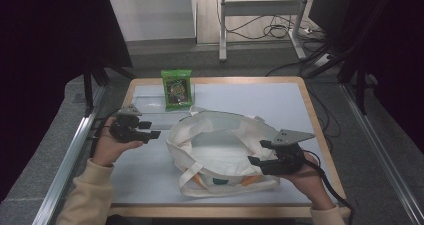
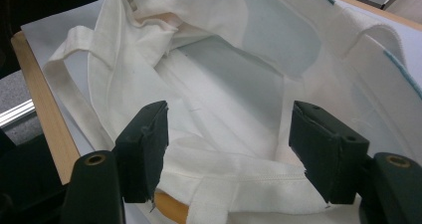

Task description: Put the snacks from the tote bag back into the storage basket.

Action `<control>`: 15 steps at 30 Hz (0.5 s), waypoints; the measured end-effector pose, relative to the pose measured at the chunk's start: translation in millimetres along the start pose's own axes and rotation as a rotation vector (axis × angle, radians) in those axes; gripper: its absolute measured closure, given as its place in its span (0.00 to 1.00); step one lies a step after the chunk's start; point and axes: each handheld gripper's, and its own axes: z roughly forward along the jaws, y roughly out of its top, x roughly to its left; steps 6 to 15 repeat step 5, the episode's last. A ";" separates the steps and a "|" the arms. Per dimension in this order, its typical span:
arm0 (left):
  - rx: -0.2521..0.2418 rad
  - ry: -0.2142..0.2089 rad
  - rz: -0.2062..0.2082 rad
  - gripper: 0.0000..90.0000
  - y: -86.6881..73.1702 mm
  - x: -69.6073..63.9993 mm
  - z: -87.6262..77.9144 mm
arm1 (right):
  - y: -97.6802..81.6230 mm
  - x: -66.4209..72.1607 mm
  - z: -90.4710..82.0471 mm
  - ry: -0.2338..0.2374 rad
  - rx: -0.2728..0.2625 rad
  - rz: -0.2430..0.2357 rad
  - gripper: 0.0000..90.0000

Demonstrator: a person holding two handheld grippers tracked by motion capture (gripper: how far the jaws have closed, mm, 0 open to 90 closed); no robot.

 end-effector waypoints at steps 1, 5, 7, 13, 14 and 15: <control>-0.001 0.000 -0.003 0.48 -0.3 0.4 0.7 | 0.0 -0.3 -0.1 0.000 -0.001 0.001 0.35; 0.005 -0.010 -0.016 0.44 -2.6 2.0 3.3 | -0.3 -1.8 -1.4 -0.003 -0.008 0.005 0.35; 0.005 -0.010 -0.016 0.44 -2.6 2.0 3.3 | -0.3 -1.8 -1.4 -0.003 -0.008 0.005 0.35; 0.005 -0.010 -0.016 0.44 -2.6 2.0 3.3 | -0.3 -1.8 -1.4 -0.003 -0.008 0.005 0.35; 0.005 -0.010 -0.016 0.44 -2.6 2.0 3.3 | -0.3 -1.8 -1.4 -0.003 -0.008 0.005 0.35; 0.005 -0.010 -0.016 0.44 -2.6 2.0 3.3 | -0.3 -1.8 -1.4 -0.003 -0.008 0.005 0.35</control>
